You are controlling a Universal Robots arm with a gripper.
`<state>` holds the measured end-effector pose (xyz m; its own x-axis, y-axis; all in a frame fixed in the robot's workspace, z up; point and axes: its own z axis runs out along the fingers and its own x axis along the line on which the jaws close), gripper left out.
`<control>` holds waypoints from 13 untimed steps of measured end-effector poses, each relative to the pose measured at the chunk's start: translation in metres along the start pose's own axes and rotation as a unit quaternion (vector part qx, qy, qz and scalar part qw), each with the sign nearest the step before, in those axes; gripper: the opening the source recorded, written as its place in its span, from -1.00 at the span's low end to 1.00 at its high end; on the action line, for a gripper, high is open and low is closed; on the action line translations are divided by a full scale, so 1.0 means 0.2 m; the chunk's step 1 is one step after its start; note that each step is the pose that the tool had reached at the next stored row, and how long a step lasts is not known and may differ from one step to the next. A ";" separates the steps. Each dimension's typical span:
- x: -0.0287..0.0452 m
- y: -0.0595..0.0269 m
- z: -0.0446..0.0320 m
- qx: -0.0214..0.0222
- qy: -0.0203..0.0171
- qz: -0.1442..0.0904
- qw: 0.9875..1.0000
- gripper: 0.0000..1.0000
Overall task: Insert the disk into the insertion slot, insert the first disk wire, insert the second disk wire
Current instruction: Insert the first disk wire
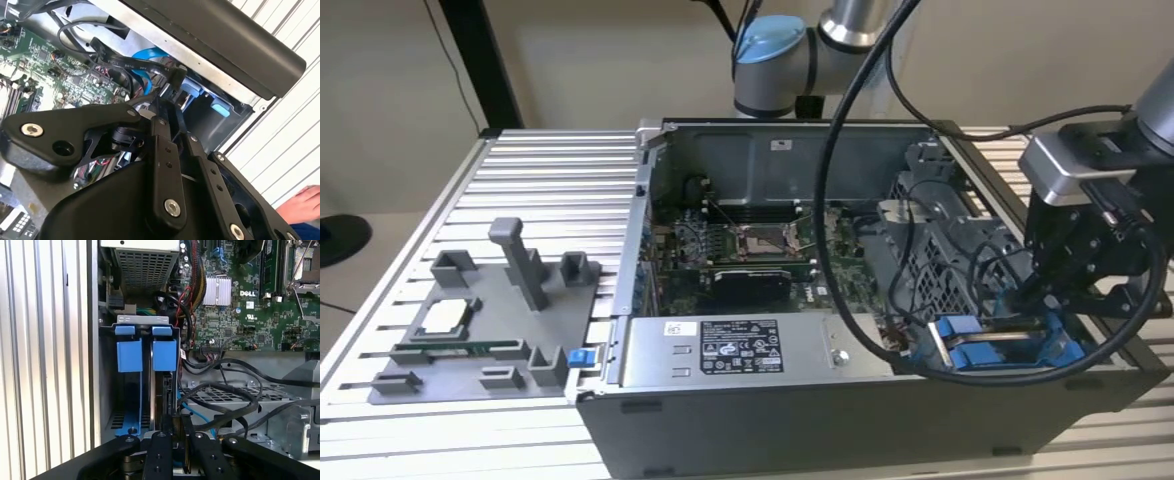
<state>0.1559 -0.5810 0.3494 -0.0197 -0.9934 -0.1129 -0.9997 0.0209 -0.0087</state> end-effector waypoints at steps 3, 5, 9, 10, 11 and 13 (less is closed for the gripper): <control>0.001 0.013 0.002 0.002 0.001 0.000 1.000 -1.00; 0.001 0.015 0.005 0.006 0.003 -0.001 1.000 -1.00; 0.002 0.021 0.012 0.022 0.008 -0.002 1.000 -1.00; 0.002 0.025 0.014 0.022 0.009 -0.003 1.000 -1.00; 0.002 0.030 0.015 0.022 0.009 -0.003 1.000 -1.00; 0.003 0.039 0.019 0.022 0.011 -0.002 1.000 -1.00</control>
<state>0.1481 -0.5810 0.3455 -0.0155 -0.9957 -0.0913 -0.9983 0.0205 -0.0537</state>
